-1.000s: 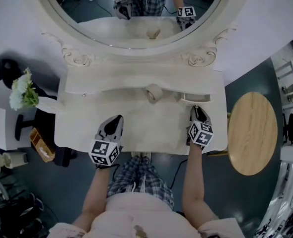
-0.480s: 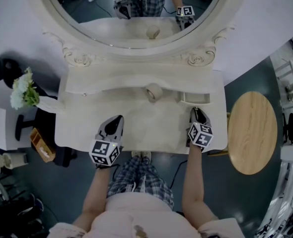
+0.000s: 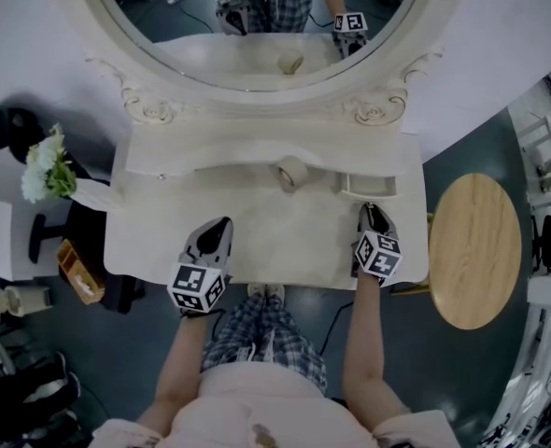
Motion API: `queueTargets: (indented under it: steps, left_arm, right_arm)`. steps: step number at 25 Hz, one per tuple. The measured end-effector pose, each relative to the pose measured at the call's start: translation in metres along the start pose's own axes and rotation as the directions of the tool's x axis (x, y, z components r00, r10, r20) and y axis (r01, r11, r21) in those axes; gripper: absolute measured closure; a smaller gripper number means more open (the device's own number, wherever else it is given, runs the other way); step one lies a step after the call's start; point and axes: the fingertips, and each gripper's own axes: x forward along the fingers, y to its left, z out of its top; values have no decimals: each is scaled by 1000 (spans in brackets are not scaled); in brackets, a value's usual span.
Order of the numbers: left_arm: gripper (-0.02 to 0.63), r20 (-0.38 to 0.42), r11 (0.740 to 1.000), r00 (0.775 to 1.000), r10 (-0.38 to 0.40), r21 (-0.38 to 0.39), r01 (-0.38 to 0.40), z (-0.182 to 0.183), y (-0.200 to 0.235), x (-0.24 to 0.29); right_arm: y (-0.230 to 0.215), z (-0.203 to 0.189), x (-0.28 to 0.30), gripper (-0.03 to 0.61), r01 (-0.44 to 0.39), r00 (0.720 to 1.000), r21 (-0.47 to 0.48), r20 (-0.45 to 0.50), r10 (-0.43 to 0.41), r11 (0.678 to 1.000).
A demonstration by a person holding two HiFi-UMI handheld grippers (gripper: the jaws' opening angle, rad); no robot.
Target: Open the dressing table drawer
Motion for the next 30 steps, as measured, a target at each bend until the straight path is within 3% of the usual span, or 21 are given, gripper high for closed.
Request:
queueTargets:
  steps: [19, 26, 30]
  left_arm:
    - [586, 8, 1000, 1000, 0, 3, 0, 3, 0, -6]
    - [586, 28, 1000, 1000, -1, 3, 1, 12, 1, -6]
    - [586, 59, 1000, 998, 1, 10, -2, 27, 4, -6]
  right_arm:
    - [1, -2, -6, 460, -11, 1000, 10, 9, 11, 1000]
    - [11, 12, -19, 238, -78, 994, 53, 76, 74, 996]
    - [15, 20, -34, 202, -100, 989, 67, 117, 91, 993]
